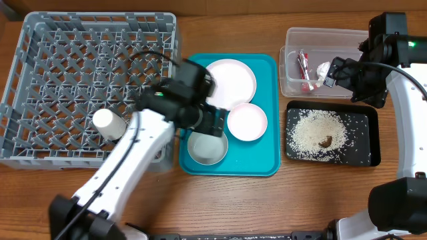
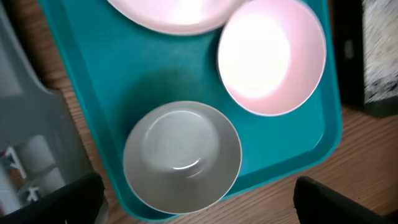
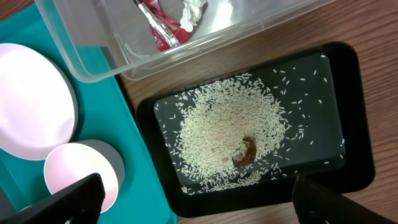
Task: Sort waste into correct bins and load items into the dishwasher
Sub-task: 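Grasp the grey bowl with the left gripper and lift it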
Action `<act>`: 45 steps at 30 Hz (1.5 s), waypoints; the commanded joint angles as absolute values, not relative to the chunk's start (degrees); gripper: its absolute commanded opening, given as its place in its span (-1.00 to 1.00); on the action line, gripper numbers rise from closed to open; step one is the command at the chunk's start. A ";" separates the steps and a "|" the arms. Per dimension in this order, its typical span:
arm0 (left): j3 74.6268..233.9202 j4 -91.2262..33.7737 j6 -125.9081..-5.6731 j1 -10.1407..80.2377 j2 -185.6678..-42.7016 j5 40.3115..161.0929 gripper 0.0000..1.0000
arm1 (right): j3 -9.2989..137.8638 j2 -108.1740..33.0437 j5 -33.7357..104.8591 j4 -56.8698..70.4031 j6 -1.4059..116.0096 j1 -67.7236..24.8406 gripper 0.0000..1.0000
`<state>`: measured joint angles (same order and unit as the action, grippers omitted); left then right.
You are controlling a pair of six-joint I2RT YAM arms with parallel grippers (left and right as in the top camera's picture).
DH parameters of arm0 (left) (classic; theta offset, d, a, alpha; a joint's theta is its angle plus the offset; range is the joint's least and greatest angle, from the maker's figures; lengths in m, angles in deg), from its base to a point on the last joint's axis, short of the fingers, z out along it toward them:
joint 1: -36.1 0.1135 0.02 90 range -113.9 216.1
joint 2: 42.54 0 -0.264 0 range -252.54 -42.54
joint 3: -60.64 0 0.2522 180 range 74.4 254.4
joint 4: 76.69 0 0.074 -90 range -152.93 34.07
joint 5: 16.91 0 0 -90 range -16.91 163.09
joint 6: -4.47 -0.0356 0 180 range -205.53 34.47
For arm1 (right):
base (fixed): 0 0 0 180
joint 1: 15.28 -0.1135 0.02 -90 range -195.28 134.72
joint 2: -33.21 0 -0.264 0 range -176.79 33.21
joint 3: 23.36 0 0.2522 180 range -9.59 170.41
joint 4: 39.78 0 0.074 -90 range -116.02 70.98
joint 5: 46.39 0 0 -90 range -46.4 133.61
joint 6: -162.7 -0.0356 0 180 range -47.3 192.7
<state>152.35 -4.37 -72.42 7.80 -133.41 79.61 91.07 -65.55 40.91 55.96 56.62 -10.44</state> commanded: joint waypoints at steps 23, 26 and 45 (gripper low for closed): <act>152.87 -3.65 -73.06 -4.52 -154.59 71.13 -0.92 | 92.47 -64.42 41.39 56.22 56.19 -10.22 0.97; 153.01 -2.88 -72.18 -4.35 -154.48 70.30 -0.92 | 92.47 -64.42 41.39 56.26 56.19 -10.22 0.97; 172.11 4.62 -74.04 8.04 -139.59 64.49 -0.92 | 92.47 -64.42 41.39 56.39 56.21 -10.22 0.97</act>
<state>169.60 4.75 -70.83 3.45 -142.72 63.28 91.07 -65.55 41.02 56.50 56.41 -10.44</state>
